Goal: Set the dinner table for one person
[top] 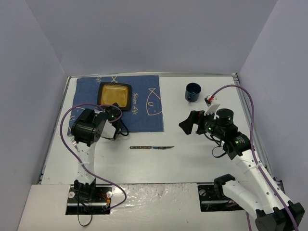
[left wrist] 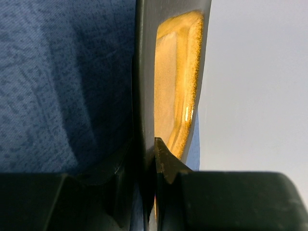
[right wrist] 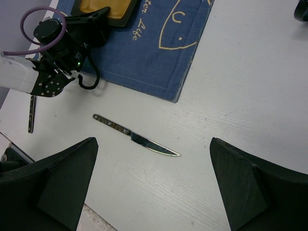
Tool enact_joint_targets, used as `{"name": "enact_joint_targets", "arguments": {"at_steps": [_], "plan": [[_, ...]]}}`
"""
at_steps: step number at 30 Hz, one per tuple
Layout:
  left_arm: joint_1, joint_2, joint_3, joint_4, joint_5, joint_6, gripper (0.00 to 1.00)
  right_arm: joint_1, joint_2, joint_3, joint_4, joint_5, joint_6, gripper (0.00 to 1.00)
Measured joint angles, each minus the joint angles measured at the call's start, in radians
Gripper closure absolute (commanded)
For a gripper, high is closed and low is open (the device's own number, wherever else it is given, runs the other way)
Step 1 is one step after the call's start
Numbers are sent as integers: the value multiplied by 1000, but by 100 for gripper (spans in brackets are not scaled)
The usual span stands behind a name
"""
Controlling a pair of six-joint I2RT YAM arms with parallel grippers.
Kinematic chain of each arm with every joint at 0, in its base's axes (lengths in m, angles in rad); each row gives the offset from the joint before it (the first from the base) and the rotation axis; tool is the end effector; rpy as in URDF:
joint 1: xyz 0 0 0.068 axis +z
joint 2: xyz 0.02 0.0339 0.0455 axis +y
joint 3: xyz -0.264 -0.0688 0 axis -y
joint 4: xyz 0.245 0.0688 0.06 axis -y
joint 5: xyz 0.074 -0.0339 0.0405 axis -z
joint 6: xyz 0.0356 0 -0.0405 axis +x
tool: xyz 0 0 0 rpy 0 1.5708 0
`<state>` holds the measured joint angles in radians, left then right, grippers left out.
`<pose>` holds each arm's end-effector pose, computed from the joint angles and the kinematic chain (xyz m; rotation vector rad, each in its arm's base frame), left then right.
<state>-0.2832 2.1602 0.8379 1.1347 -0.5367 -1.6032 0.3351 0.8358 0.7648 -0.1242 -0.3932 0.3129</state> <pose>0.3776 -0.0909 0.0907 -1.4081 1.1549 -0.9034 0.1810 0.0775 0.3311 -0.3145 1.7962 0.8105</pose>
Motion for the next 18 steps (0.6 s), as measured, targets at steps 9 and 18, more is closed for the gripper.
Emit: {"name": "enact_joint_targets", "arguments": {"at_steps": [9, 18], "plan": [[-13, 2, 13, 40, -31, -29, 69, 0, -3, 0, 0, 5, 0, 2], [-31, 1, 22, 62, -47, -37, 59, 0, -20, -1, 0, 5, 0, 1]]}}
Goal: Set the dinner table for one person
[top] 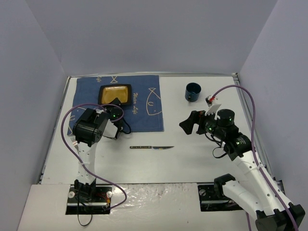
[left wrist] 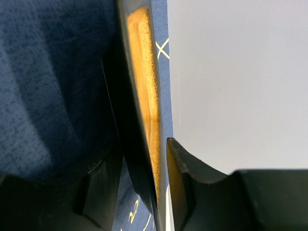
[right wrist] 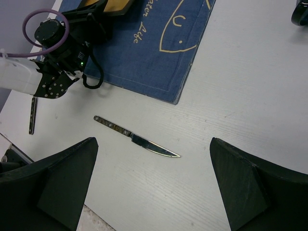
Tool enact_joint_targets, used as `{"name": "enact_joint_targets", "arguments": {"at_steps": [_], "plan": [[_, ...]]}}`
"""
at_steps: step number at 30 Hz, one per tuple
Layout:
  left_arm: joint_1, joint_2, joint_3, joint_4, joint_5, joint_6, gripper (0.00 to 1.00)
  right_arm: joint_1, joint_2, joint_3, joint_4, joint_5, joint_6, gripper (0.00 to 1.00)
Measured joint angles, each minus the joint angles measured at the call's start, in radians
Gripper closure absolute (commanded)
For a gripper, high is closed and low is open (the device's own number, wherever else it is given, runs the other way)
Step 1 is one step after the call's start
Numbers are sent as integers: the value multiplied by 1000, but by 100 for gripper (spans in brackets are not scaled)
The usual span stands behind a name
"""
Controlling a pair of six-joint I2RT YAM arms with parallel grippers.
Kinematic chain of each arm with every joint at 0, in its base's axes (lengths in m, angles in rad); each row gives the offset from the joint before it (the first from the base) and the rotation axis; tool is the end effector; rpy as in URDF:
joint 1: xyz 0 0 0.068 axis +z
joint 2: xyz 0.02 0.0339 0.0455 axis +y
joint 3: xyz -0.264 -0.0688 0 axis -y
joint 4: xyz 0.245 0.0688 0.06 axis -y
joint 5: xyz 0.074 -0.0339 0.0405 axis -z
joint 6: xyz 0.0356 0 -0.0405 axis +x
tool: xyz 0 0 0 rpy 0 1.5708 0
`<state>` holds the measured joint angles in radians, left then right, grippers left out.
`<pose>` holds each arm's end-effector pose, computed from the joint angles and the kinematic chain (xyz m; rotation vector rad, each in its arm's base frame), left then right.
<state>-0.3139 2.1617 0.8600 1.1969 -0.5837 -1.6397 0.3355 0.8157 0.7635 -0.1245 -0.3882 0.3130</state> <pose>0.3800 -0.1027 0.1017 -1.4044 1.0538 -0.9796 0.1770 0.0760 0.3341 -0.3131 1.7774 0.8069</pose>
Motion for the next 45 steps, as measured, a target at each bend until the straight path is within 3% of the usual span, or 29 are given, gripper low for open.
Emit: {"name": "enact_joint_targets", "arguments": {"at_steps": [6, 9, 25, 41, 45], "plan": [[-18, -14, -10, 9, -14, -2, 41, 0, -13, 0, 0, 0, 0, 2], [-32, -36, -27, 14, -23, -5, 3, 0, -22, -1, -1, 0, 1, 1], [-70, -286, -193, 15, -68, -15, 3, 0, -72, -1, -22, -1, 23, 2], [-91, -467, -221, -20, -46, -40, 3, 0, -80, -1, -62, 17, 26, 1], [-91, -597, -221, -188, 16, 51, 3, 0, -55, 10, -68, 45, 23, 0]]}}
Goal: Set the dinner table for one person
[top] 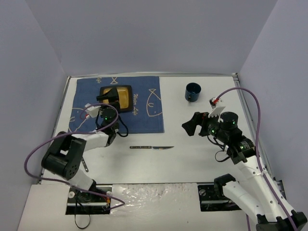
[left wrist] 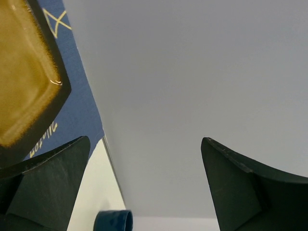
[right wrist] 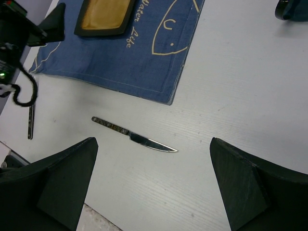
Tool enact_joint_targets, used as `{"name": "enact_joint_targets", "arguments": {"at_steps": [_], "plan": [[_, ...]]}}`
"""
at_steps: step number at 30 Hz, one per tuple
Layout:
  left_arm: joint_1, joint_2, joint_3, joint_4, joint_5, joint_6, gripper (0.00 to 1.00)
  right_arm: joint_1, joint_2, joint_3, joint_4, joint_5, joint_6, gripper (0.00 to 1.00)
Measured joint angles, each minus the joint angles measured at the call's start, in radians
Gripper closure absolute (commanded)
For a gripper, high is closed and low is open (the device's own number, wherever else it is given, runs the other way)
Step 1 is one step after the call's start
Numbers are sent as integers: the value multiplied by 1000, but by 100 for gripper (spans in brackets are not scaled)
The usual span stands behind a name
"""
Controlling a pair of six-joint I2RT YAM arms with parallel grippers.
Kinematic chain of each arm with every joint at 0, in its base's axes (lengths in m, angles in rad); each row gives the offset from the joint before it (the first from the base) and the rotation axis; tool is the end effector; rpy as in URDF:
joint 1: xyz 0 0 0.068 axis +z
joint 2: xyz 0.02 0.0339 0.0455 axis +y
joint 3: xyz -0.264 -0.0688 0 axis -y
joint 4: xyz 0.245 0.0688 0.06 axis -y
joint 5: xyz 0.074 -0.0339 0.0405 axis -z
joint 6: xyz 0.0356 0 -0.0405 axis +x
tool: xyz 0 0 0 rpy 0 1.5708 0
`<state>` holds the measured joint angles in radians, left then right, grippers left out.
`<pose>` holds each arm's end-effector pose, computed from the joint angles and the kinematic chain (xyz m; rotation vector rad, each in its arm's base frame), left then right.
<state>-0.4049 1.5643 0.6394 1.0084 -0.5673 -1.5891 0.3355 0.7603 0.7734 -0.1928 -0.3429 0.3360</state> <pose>0.2992 -0.1074 0.2266 -1.2671 1.0075 -1.1648 0.1648 0.0701 0.3394 -0.2580 1.7883 0.7842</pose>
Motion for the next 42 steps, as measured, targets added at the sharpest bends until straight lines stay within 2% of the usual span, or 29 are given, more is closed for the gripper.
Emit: {"name": "enact_joint_targets", "arguments": {"at_steps": [3, 10, 15, 21, 24, 29, 34, 42], "plan": [[0, -179, 32, -174, 54, 116, 3, 0, 41, 31, 1, 30, -1, 0], [15, -475, 298, -642, 168, 570, 3, 0, 159, 126, -14, 143, -2, 0], [69, -537, 470, -990, 243, 875, 3, -1, 274, 213, -14, 233, -21, 0], [214, -523, 550, -1299, 376, 1126, 3, -1, 424, 281, -21, 347, -71, 2], [289, -509, 550, -1392, 446, 1203, 3, -2, 508, 310, -30, 384, -116, 4], [375, -504, 477, -1436, 550, 1289, 3, -12, 698, 393, -3, 396, -197, 11], [369, -502, 402, -1452, 584, 1331, 3, -28, 868, 460, 34, 412, -222, 16], [356, -502, 393, -1458, 590, 1354, 3, -74, 1093, 597, 87, 439, -206, 20]]}}
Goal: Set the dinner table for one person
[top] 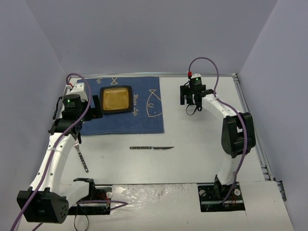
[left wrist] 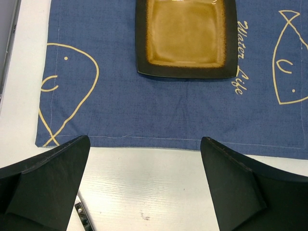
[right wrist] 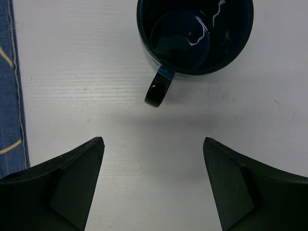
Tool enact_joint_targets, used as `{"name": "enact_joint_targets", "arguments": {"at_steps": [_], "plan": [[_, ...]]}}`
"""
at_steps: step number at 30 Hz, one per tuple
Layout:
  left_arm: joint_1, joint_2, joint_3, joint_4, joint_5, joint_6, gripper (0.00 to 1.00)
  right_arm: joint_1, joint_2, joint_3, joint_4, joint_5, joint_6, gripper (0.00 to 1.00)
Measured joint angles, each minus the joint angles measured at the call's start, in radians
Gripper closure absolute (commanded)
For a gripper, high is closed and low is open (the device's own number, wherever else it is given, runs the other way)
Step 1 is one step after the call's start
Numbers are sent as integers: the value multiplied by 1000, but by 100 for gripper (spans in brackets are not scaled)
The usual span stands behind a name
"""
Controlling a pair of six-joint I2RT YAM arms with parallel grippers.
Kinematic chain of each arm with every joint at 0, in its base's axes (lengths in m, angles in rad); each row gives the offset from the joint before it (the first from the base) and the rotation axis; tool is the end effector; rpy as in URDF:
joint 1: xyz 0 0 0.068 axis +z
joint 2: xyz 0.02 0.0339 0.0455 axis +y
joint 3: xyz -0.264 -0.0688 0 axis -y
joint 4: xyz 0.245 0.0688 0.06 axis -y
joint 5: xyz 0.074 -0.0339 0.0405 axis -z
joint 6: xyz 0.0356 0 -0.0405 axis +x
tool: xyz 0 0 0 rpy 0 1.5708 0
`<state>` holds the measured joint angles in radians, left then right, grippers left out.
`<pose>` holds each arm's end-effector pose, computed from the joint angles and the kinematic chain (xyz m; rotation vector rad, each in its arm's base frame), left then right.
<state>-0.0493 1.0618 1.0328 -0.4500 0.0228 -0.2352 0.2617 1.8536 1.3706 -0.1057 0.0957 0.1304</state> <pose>0.2349 -0.0124 0.3464 -0.1766 2.0480 -0.2002 0.4158 0.1078 0.2456 -0.0864 2.1573 0.1234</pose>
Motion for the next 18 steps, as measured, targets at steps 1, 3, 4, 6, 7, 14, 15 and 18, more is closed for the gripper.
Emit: {"name": "enact_joint_targets", "arguments": {"at_steps": [1, 3, 4, 6, 7, 14, 15, 18], "plan": [[-1, 0, 0, 0, -1, 0, 3, -5, 18, 10, 5, 6, 5, 21], [-2, 0, 0, -1, -1, 0, 3, -13, 51, 29, 11, 16, 22, 22], [-2, 0, 0, 0, -1, 0, 3, -15, 64, 39, 13, 20, 29, 22], [-3, 0, 0, 0, -1, 1, 3, -20, 85, 54, 17, 29, 45, 24], [-3, 0, 0, 0, -1, 0, 3, -21, 92, 59, 20, 32, 50, 25], [-3, 0, 0, -2, -25, 1, 3, -27, 156, 122, 37, 59, 90, 32], [-3, 0, 0, -2, -26, 1, 3, -27, 163, 125, 39, 61, 96, 33], [-3, 1, 0, -3, -30, 1, 3, -27, 181, 130, 41, 66, 113, 37]]}}
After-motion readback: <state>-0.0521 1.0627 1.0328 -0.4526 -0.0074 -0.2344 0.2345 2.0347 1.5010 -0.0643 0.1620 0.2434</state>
